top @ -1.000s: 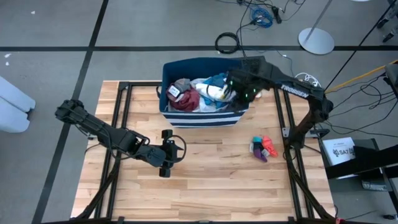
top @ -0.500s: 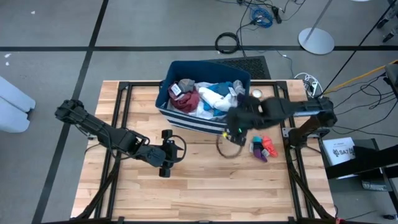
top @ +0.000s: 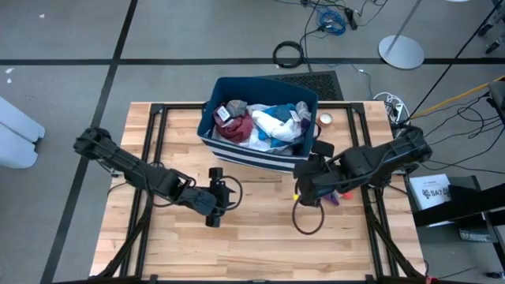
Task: Sort clothes
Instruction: Adjust the blue bin, then put the multicolored sock into the blue bin
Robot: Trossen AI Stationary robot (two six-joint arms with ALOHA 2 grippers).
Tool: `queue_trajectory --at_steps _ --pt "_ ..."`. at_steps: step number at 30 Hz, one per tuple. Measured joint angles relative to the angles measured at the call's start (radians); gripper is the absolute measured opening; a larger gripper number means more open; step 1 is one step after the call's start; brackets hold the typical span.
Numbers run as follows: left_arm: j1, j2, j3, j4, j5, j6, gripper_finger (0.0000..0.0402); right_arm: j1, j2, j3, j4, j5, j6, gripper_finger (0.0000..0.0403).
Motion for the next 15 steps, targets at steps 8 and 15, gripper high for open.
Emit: queue_trajectory --at_steps 8,15 --pt "0.001 0.026 0.000 -0.001 0.000 0.034 0.0164 -0.144 0.000 -0.187 0.023 0.072 -0.066 0.0185" --pt "0.011 0.026 0.000 -0.001 0.000 0.029 0.0164 -0.318 0.000 -0.269 0.075 0.192 -0.078 0.0185"
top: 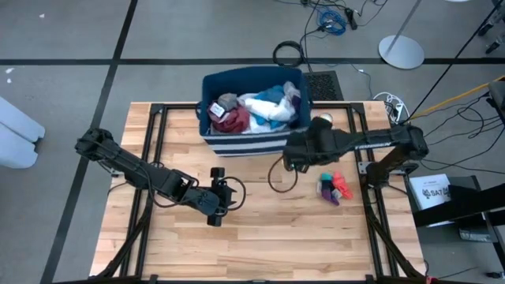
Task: Sort clothes
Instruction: Put the multicolored sock into the blue bin
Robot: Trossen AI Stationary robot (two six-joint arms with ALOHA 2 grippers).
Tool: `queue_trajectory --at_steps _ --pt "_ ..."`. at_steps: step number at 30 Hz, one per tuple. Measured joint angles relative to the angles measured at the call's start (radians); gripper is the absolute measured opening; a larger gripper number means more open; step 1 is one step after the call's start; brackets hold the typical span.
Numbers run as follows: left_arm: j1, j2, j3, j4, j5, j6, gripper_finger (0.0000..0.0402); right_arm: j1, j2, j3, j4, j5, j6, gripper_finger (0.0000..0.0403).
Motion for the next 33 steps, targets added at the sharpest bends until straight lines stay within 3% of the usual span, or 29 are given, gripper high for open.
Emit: queue_trajectory --at_steps 6,9,18,33 --pt "0.000 0.000 0.000 -0.001 0.006 0.000 0.0164 -0.044 0.000 -0.034 -0.051 -0.376 0.002 0.0185" --pt "0.000 0.000 0.000 -0.001 0.029 -0.002 0.0164 -0.008 0.000 -0.064 -0.092 -0.500 0.044 0.0185" --pt "0.000 0.000 0.000 -0.001 0.046 -0.003 0.0164 0.134 -0.018 -0.263 -0.067 -0.645 0.170 0.0185" --pt "0.000 0.000 0.000 0.000 0.046 -0.005 0.0164 0.174 -0.032 -0.754 0.480 -0.659 0.320 0.0183"
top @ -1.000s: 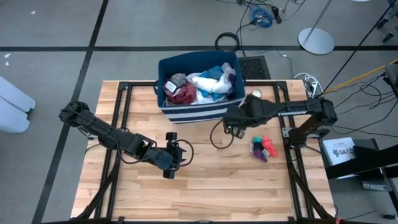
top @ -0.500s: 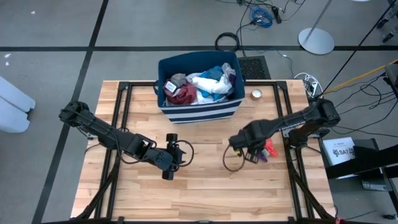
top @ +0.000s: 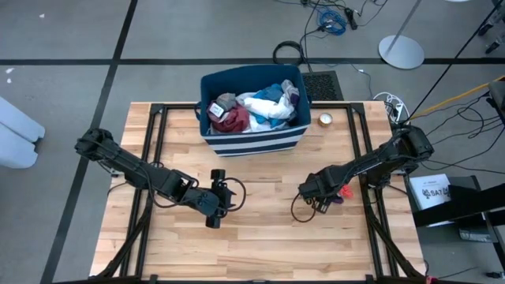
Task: Sort clothes
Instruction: Put the multicolored sock into the blue bin
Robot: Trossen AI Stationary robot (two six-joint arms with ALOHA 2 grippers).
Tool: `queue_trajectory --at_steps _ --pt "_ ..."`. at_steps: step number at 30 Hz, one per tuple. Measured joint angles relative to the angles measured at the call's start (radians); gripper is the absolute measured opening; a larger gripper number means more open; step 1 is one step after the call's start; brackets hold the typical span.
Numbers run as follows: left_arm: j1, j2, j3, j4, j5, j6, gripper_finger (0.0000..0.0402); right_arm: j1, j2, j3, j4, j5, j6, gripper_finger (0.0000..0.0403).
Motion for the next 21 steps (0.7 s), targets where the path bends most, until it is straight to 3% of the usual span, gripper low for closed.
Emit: queue_trajectory --at_steps 3,9,16,21 --pt "0.000 0.000 0.000 0.000 0.000 0.000 0.0164 -0.002 -0.007 -0.047 0.049 -0.004 0.025 0.0154" --pt "0.000 0.000 0.000 0.001 0.000 -0.002 0.0164 0.021 0.000 -0.005 0.061 -0.003 0.018 0.0018" --pt "0.000 0.000 0.000 0.009 0.000 -0.002 0.0164 0.079 0.006 0.228 0.149 0.037 -0.078 0.0013" --pt "0.000 0.000 0.000 0.043 0.000 0.002 0.0164 0.126 0.004 0.406 0.373 0.119 -0.309 0.0005"
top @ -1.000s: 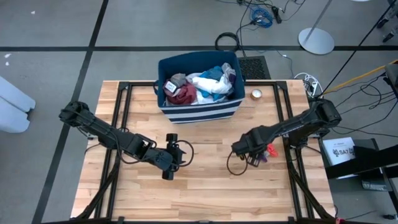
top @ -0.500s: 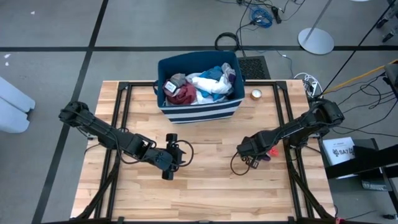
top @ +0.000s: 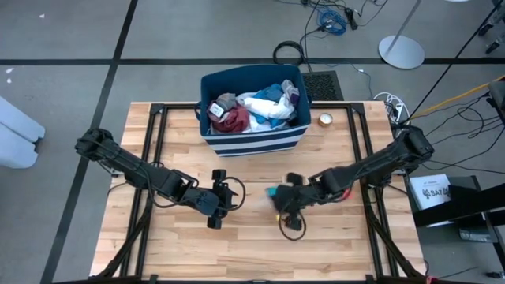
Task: Sort clothes
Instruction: Put the multicolored sock into the blue bin
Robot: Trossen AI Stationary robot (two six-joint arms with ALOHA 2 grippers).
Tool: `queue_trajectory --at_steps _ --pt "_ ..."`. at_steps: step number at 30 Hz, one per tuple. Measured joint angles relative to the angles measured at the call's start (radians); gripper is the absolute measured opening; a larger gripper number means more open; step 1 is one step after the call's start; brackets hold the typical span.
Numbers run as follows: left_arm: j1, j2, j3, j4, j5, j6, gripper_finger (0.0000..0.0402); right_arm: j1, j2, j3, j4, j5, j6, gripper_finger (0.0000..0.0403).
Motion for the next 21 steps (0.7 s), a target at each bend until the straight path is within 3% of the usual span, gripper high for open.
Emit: queue_trajectory --at_steps 4,8,14,21 --pt "0.000 0.000 0.000 0.010 0.000 0.000 0.0164 0.033 0.000 0.093 0.249 -0.004 -0.267 0.0006" --pt "0.000 0.000 0.000 0.010 0.000 0.001 0.0164 0.029 0.000 0.182 0.363 0.013 -0.446 0.0006" --pt "0.000 0.000 0.000 0.010 0.000 0.001 0.0164 -0.025 0.000 0.293 0.365 0.049 -0.568 0.0006" --pt "0.000 0.000 0.000 0.009 0.000 0.002 0.0164 -0.169 -0.002 0.347 0.368 0.045 -0.598 0.0006"
